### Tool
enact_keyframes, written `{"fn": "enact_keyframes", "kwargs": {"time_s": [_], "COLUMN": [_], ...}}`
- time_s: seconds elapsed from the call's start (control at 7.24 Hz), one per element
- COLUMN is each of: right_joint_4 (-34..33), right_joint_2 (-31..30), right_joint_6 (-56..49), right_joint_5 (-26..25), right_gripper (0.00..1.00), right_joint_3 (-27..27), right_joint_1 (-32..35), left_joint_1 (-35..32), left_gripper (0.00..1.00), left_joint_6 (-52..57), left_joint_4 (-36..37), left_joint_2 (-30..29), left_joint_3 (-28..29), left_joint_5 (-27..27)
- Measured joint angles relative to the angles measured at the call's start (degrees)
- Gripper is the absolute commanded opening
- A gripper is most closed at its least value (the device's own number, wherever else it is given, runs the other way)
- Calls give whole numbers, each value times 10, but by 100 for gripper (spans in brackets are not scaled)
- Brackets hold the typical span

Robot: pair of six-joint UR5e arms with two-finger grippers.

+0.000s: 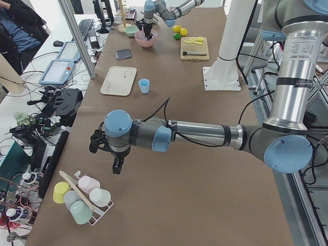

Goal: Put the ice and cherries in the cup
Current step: 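Grasp an ice cube from the pink bowl with the right gripper, then carry the ice cube over the light-blue cup and release it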

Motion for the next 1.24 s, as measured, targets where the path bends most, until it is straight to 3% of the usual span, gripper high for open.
{"fn": "enact_keyframes", "kwargs": {"time_s": [0.28, 0.69, 0.97, 1.24], "right_joint_4": [-20, -105, -205, -296], "right_joint_2": [11, 43, 120, 237], "right_joint_6": [-1, -3, 33, 133], "right_joint_5": [4, 36, 60, 37], "right_gripper": [18, 18, 18, 18], "right_joint_3": [9, 57, 83, 68], "right_joint_1": [6, 35, 36, -27], "left_joint_1": [0, 0, 0, 0], "left_gripper": [98, 98, 98, 98], "left_joint_6": [0, 0, 0, 0], "left_joint_4": [0, 0, 0, 0], "left_joint_2": [0, 1, 2, 1], "left_joint_3": [1, 1, 1, 1], "left_joint_5": [0, 0, 0, 0]}}
